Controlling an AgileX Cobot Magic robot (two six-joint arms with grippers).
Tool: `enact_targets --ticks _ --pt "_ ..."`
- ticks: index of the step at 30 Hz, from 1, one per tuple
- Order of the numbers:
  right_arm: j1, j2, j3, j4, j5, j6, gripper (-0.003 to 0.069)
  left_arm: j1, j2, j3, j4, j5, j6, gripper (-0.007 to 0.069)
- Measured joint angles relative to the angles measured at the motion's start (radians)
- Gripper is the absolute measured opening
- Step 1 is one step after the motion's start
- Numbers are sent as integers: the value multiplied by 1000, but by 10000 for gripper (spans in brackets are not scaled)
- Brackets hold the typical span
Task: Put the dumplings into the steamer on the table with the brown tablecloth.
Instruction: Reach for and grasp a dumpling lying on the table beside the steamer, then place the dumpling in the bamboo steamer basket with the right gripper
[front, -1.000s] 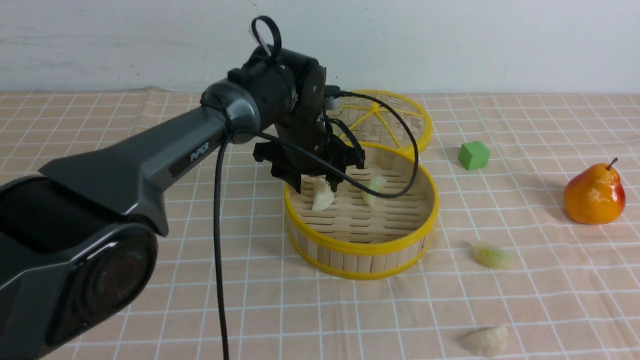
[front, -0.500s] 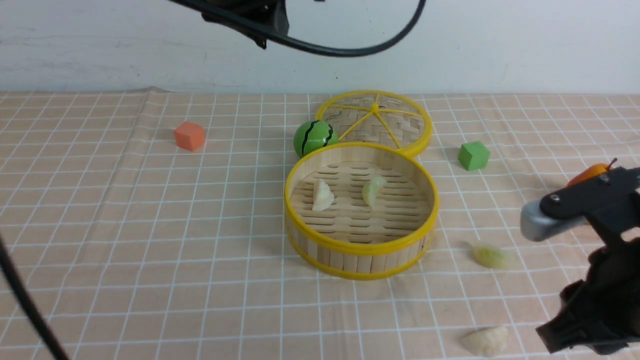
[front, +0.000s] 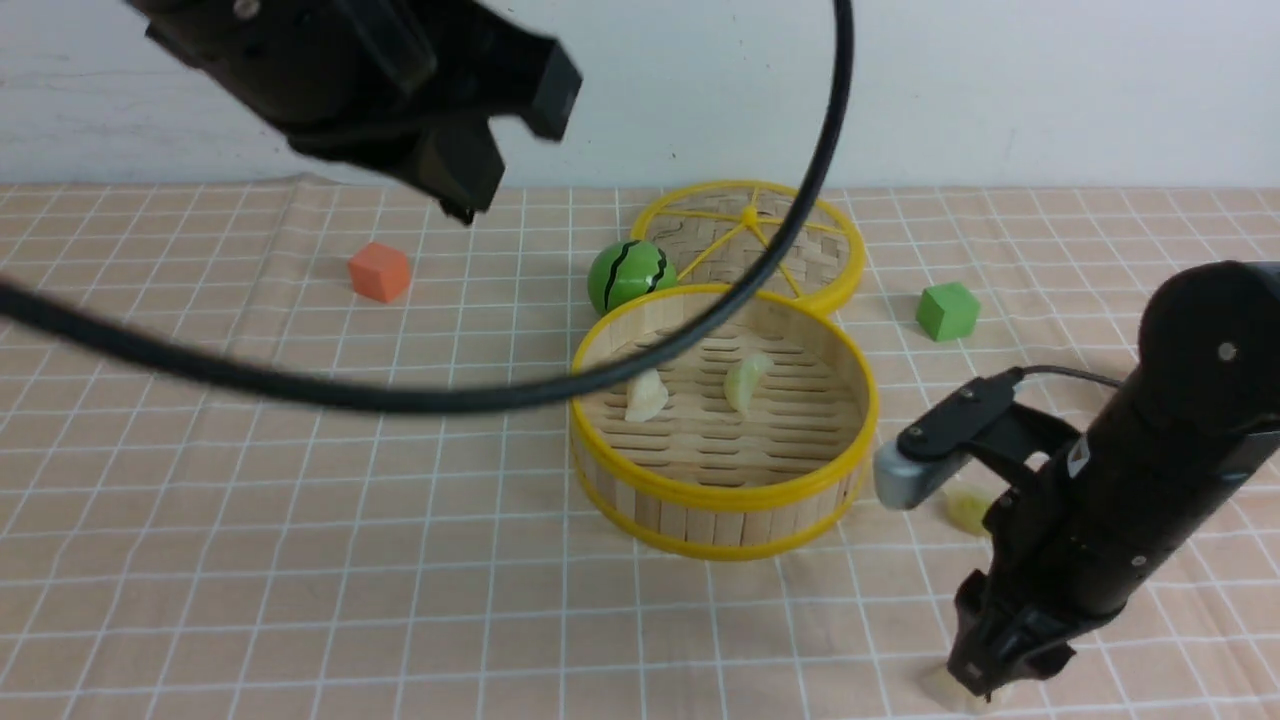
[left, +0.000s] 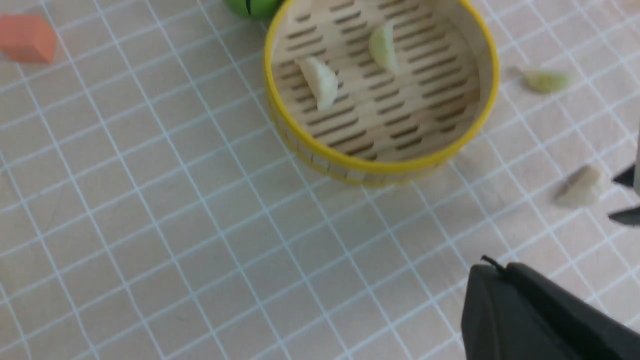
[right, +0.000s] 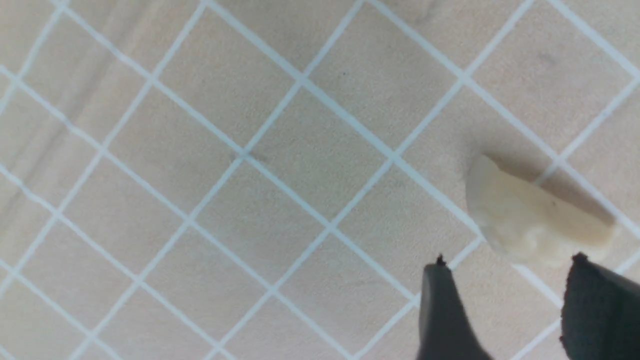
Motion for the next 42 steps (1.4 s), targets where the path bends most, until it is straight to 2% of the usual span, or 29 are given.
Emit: enact_targets --ticks 3,7,13,15,18,20,21,22,28,35,42 --pt "3 49 -4 -79 -40 -63 449 -5 -88 134 -2 0 13 -14" --pt "3 96 -4 -130 -87 -113 505 -5 -158 228 0 0 27 -14" --pt "3 162 -5 -113 -94 -248 504 -5 -211 283 3 -2 32 -14" --pt "3 174 -5 -110 -93 -259 494 -7 -212 285 6 -2 32 -14" --pt "3 186 -6 -113 -102 -257 439 -7 -212 287 7 -2 32 -14" --pt "3 186 -6 -123 -105 -237 357 -7 -213 287 7 -2 32 -14" --pt "3 187 -6 -136 -107 -212 274 -7 -213 287 7 -2 33 -14" --pt "3 188 -7 -141 -107 -195 258 -7 -213 287 7 -2 33 -14" --pt "3 184 -79 -141 -66 -83 246 -7 -216 287 7 -1 33 -14" --pt "53 147 -320 -43 44 77 244 -7 -276 350 22 0 15 -14" --pt "132 230 -521 -29 -38 244 244 -7 -485 564 42 -16 -63 -14"
